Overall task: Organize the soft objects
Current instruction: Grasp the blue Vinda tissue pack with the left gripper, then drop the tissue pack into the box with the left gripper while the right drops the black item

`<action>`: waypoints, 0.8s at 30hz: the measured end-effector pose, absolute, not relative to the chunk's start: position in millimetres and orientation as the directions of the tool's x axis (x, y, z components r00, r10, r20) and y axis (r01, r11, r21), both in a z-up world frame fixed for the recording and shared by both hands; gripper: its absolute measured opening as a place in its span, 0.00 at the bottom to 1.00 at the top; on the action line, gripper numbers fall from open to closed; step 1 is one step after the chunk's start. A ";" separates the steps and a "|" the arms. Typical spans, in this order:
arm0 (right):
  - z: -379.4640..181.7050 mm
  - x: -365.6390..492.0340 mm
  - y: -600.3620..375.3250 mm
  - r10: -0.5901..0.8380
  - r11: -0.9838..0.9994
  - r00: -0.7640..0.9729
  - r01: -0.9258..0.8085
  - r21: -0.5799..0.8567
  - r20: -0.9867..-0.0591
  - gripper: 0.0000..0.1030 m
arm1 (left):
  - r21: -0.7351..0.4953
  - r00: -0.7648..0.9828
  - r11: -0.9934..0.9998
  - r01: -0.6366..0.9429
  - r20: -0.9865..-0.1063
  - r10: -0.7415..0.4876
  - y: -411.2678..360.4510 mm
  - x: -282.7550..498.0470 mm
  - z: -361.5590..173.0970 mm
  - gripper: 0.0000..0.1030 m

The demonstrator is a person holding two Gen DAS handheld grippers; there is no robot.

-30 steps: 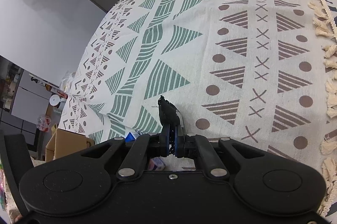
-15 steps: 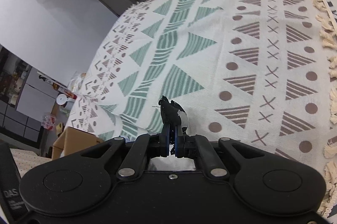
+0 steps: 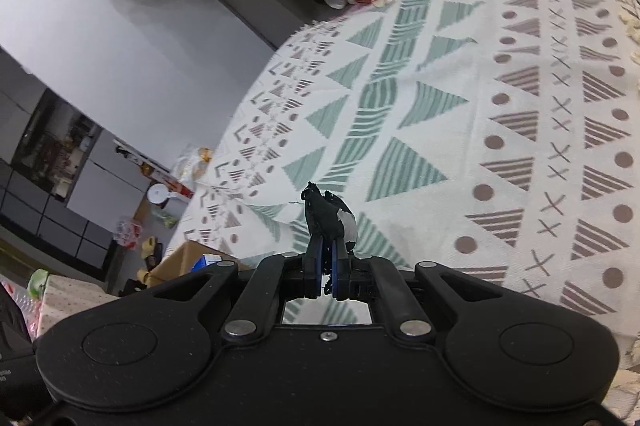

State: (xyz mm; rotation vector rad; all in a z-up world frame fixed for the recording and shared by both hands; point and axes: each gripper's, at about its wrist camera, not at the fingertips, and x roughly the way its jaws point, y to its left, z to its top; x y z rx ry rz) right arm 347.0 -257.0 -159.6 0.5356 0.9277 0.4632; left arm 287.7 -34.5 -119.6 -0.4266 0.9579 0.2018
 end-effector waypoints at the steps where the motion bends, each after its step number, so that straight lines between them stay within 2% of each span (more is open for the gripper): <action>1: -157.5 345.9 -255.2 0.593 0.772 0.522 -0.153 0.617 -0.613 0.04 | -0.266 0.570 0.898 -0.350 -0.822 -0.021 -30.0 285.1 -116.0 0.49; 14: -122.2 325.2 -213.6 0.628 0.765 0.555 -0.310 0.565 -0.545 0.04 | -0.227 0.627 0.906 -0.358 -0.777 0.053 42.1 255.0 -73.2 0.49; 24: -101.8 313.5 -188.5 0.661 0.739 0.565 -0.374 0.560 -0.494 0.04 | -0.259 0.628 0.885 -0.387 -0.777 0.047 89.4 243.3 -73.9 0.49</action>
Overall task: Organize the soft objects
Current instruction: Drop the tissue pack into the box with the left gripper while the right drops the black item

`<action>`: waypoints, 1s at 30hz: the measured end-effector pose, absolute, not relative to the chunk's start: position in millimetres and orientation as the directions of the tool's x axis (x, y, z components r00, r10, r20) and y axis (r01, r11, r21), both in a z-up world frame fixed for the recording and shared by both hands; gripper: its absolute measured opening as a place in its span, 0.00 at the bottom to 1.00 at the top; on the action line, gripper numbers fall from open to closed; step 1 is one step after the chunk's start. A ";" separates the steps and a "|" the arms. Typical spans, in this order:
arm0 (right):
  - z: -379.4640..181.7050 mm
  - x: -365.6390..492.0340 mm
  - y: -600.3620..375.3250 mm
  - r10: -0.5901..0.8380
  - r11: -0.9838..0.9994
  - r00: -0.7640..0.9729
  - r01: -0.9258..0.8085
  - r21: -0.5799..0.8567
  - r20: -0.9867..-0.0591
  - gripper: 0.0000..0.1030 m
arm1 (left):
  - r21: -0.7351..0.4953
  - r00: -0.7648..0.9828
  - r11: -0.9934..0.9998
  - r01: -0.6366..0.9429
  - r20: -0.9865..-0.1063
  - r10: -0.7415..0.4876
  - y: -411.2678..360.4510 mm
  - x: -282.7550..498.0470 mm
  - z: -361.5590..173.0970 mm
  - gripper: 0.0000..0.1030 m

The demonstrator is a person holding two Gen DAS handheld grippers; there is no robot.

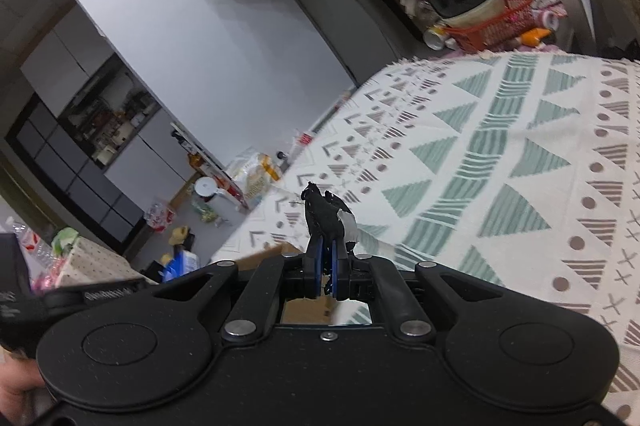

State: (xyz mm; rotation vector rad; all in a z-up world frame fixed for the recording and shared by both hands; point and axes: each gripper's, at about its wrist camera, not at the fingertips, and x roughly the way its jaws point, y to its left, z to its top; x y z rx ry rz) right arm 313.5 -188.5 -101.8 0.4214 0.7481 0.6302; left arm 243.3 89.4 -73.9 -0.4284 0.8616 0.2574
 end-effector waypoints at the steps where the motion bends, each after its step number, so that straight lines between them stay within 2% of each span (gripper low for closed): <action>1: -99.3 312.7 -185.7 0.667 0.733 0.566 -0.380 0.564 -0.485 0.04 | -0.263 0.626 0.884 -0.387 -0.779 0.042 92.0 243.1 -75.5 0.49; 8: -84.9 307.8 -157.6 0.708 0.694 0.553 -0.431 0.576 -0.439 0.04 | -0.292 0.612 0.873 -0.390 -0.791 0.008 107.5 241.2 -89.2 0.49; 17: -84.2 309.8 -115.0 0.745 0.653 0.513 -0.433 0.622 -0.425 0.04 | -0.324 0.578 0.872 -0.366 -0.813 -0.060 117.9 241.5 -109.9 0.49; 24: -102.9 307.6 -90.5 0.748 0.656 0.480 -0.432 0.620 -0.458 0.04 | -0.340 0.588 0.890 -0.303 -0.802 -0.106 122.7 240.8 -117.5 0.64; 30: -116.7 307.7 -76.0 0.735 0.675 0.456 -0.420 0.607 -0.502 0.04 | -0.350 0.583 0.870 -0.348 -0.807 -0.092 144.4 239.2 -120.4 0.65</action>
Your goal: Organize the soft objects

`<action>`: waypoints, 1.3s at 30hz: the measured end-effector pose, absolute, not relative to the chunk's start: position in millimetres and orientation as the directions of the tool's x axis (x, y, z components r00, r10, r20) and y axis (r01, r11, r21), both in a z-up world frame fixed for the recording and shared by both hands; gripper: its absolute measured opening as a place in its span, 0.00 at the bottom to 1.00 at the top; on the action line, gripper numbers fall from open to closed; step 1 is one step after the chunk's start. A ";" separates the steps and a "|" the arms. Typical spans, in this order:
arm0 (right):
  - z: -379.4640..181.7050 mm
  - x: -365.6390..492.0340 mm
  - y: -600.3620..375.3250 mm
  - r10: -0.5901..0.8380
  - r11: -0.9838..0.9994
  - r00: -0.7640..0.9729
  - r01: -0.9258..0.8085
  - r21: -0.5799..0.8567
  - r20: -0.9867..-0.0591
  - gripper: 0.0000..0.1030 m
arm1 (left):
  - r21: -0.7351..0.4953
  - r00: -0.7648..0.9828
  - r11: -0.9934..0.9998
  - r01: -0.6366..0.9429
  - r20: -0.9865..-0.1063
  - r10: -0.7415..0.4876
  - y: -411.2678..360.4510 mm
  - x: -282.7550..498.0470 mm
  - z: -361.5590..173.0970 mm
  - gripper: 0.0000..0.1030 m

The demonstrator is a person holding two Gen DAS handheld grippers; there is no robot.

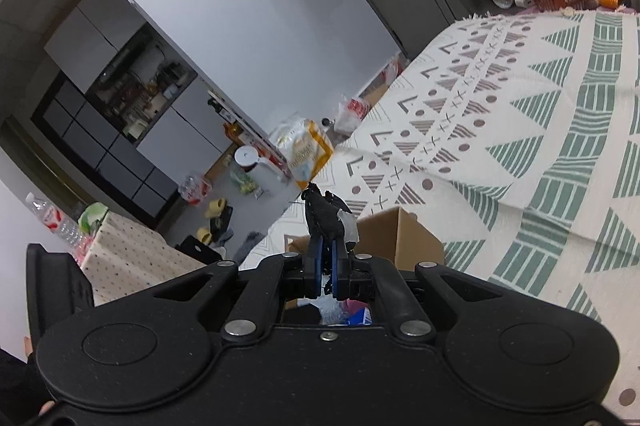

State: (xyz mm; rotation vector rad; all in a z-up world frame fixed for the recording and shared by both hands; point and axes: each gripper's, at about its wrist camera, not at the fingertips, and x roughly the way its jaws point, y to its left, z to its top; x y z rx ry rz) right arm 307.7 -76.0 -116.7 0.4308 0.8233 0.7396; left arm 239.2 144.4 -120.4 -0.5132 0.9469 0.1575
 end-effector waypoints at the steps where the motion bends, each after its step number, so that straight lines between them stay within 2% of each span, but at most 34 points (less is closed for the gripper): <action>1: -117.3 307.7 -73.5 0.737 0.673 0.452 -0.422 0.607 -0.502 0.04 | -0.350 0.583 0.868 -0.352 -0.807 -0.089 147.4 238.7 -119.9 0.65; 3: -117.1 307.3 -68.6 0.746 0.664 0.442 -0.434 0.608 -0.499 0.07 | -0.349 0.587 0.867 -0.356 -0.805 -0.084 152.8 238.4 -118.4 0.65; 5: -118.4 307.9 -64.1 0.729 0.683 0.445 -0.420 0.598 -0.520 0.13 | -0.348 0.589 0.865 -0.361 -0.804 -0.078 156.4 237.9 -117.2 0.65; 6: -119.9 308.9 -63.7 0.720 0.692 0.444 -0.410 0.594 -0.533 0.27 | -0.348 0.591 0.864 -0.363 -0.803 -0.075 157.7 237.9 -116.5 0.65; 7: -120.6 308.6 -64.3 0.717 0.695 0.448 -0.406 0.593 -0.534 0.35 | -0.347 0.593 0.864 -0.365 -0.802 -0.071 158.5 237.6 -115.7 0.65; 11: -118.4 303.7 -68.3 0.710 0.703 0.456 -0.408 0.583 -0.537 0.39 | -0.322 0.597 0.872 -0.368 -0.801 -0.044 157.7 235.0 -113.3 0.69; 16: -110.6 292.2 -75.3 0.678 0.734 0.484 -0.406 0.545 -0.553 0.61 | -0.314 0.603 0.876 -0.366 -0.797 -0.034 152.3 228.5 -107.0 0.71; 18: -107.7 286.9 -79.7 0.667 0.745 0.489 -0.406 0.530 -0.562 0.67 | -0.310 0.605 0.879 -0.362 -0.796 -0.032 149.9 225.4 -103.5 0.71; 20: -104.5 281.3 -87.3 0.664 0.747 0.490 -0.405 0.527 -0.565 0.69 | -0.300 0.602 0.882 -0.364 -0.798 -0.024 146.8 221.9 -99.3 0.72; 23: -98.5 273.3 -97.9 0.658 0.752 0.494 -0.403 0.521 -0.568 0.75 | -0.301 0.609 0.882 -0.361 -0.793 -0.021 141.6 215.3 -91.8 0.80; 27: -84.8 262.6 -111.3 0.646 0.763 0.514 -0.410 0.500 -0.564 0.83 | -0.284 0.609 0.893 -0.349 -0.793 -0.015 132.0 205.6 -79.8 0.81; 30: -73.3 256.3 -119.0 0.608 0.794 0.535 -0.390 0.466 -0.587 0.93 | -0.272 0.604 0.902 -0.337 -0.797 -0.015 124.8 198.6 -71.1 0.81; 34: -56.8 245.5 -132.0 0.574 0.819 0.562 -0.371 0.439 -0.596 1.00 | -0.248 0.606 0.913 -0.323 -0.796 -0.002 114.9 188.2 -59.1 0.81; 39: -36.8 229.0 -146.0 0.544 0.839 0.583 -0.355 0.413 -0.604 1.00 | -0.231 0.606 0.924 -0.304 -0.795 0.000 104.7 175.4 -44.0 0.82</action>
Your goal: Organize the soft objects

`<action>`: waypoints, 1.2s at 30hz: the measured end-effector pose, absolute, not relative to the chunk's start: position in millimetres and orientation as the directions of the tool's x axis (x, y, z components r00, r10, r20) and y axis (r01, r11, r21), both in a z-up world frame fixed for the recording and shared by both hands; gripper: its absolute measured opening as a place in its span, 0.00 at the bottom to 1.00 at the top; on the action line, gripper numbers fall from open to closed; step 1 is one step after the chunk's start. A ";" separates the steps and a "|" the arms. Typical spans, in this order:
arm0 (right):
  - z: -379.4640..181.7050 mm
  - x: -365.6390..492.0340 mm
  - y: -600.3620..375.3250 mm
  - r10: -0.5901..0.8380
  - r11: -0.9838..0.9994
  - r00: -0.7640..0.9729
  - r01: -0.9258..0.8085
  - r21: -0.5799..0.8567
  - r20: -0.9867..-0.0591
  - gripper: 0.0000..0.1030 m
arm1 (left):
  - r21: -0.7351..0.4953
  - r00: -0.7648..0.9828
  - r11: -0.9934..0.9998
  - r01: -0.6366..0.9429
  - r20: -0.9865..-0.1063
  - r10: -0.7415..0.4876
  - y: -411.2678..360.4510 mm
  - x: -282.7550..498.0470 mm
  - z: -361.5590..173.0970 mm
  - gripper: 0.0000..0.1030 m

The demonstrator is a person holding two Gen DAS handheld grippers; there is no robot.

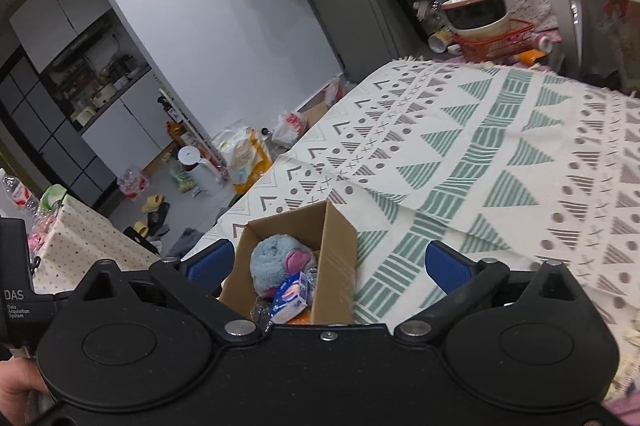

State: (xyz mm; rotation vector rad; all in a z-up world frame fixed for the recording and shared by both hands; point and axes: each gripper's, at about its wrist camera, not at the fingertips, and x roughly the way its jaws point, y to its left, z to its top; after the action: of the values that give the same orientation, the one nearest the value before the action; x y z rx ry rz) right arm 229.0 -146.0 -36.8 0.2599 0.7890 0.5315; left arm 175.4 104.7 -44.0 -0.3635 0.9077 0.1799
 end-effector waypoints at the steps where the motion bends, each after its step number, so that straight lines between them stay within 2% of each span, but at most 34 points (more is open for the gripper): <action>1: -34.2 226.9 -147.8 0.539 0.842 0.584 -0.350 0.411 -0.607 1.00 | -0.230 0.608 0.926 -0.300 -0.794 0.000 102.8 172.6 -41.0 0.82; 2: -30.5 224.7 -150.0 0.534 0.845 0.585 -0.345 0.408 -0.610 1.00 | -0.231 0.612 0.927 -0.297 -0.791 -0.001 101.1 169.3 -37.0 0.83; 4: -22.2 218.1 -155.4 0.522 0.852 0.593 -0.336 0.401 -0.612 1.00 | -0.236 0.623 0.927 -0.290 -0.782 -0.004 98.1 162.2 -28.2 0.97; 5: -18.7 214.4 -157.7 0.513 0.858 0.598 -0.332 0.392 -0.616 1.00 | -0.237 0.629 0.928 -0.287 -0.777 -0.004 96.7 159.2 -24.5 0.98; 19: 23.1 166.3 -191.7 0.408 0.913 0.640 -0.264 0.312 -0.652 1.00 | -0.211 0.676 0.948 -0.237 -0.737 0.004 73.4 113.4 19.4 0.99; 32: 41.0 126.2 -215.7 0.409 0.912 0.636 -0.266 0.312 -0.655 1.00 | -0.164 0.687 0.965 -0.206 -0.726 0.023 50.9 71.4 46.6 0.99; 36: 46.3 112.1 -218.7 0.459 0.888 0.610 -0.307 0.342 -0.645 1.00 | -0.152 0.685 0.971 -0.184 -0.728 0.016 41.6 61.6 53.2 0.99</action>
State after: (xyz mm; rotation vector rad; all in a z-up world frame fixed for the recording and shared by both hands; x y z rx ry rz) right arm 112.1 -218.7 46.3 0.2053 0.8002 0.4457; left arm 61.6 41.6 53.2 -0.2207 0.8100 0.1128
